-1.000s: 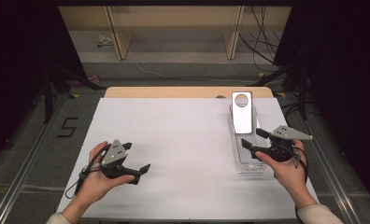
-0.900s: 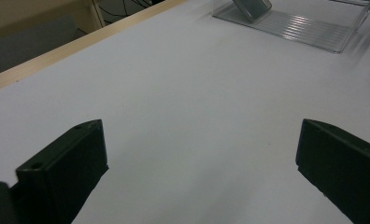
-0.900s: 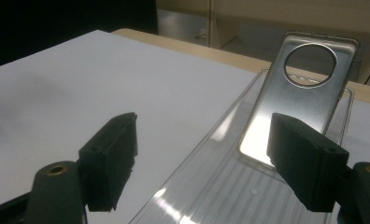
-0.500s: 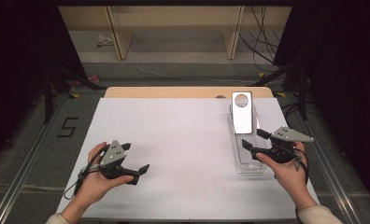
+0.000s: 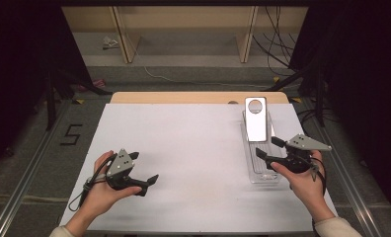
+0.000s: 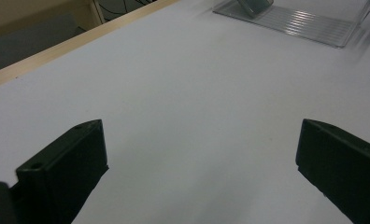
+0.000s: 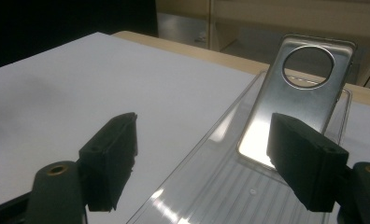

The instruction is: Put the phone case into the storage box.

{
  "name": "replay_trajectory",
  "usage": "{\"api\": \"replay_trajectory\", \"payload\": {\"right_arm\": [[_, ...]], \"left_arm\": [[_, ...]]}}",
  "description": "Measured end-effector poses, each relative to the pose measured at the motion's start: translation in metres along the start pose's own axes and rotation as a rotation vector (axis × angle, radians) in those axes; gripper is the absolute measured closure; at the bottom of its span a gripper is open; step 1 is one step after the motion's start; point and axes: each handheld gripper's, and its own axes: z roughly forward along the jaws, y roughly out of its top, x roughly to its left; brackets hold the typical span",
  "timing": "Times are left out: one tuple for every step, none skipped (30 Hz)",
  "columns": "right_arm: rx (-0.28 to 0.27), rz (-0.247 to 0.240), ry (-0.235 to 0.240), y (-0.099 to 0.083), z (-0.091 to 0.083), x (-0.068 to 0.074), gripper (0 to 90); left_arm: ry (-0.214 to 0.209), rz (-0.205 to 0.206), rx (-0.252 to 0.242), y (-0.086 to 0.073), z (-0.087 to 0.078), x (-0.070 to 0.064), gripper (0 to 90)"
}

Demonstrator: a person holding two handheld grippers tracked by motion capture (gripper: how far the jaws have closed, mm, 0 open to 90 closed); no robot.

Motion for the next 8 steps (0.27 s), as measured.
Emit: {"api": "replay_trajectory", "payload": {"right_arm": [[0.000, 0.000, 0.001, -0.0001, 0.0001, -0.0001, 25.7], [0.000, 0.001, 0.001, -0.0003, 0.0002, -0.0001, 25.7], [0.001, 0.001, 0.000, -0.0004, 0.0003, -0.0002, 25.7], [0.001, 0.001, -0.001, -0.0005, 0.0003, -0.0003, 25.7], [0.000, 0.001, 0.000, -0.0006, 0.0005, -0.0004, 25.7], [0.000, 0.001, 0.000, -0.0006, 0.0007, -0.0004, 25.7], [0.001, 0.000, -0.001, -0.0005, 0.0007, -0.0003, 25.7], [0.001, 0.001, 0.000, -0.0005, 0.0007, -0.0005, 25.7]], "left_arm": [[-0.001, -0.001, 0.000, -0.0002, 0.0003, -0.0001, 1.6], [-0.002, -0.001, 0.001, -0.0003, 0.0005, -0.0001, 1.6], [-0.003, -0.001, 0.002, -0.0004, 0.0005, -0.0001, 1.6], [-0.003, -0.002, 0.003, -0.0005, 0.0005, 0.0000, 1.6], [-0.003, -0.002, 0.003, -0.0006, 0.0006, 0.0000, 1.6], [-0.003, -0.001, 0.003, -0.0006, 0.0007, 0.0001, 1.6], [-0.002, -0.001, 0.004, -0.0007, 0.0009, 0.0001, 1.6], [-0.002, -0.001, 0.004, -0.0007, 0.0010, -0.0001, 1.6]]}}
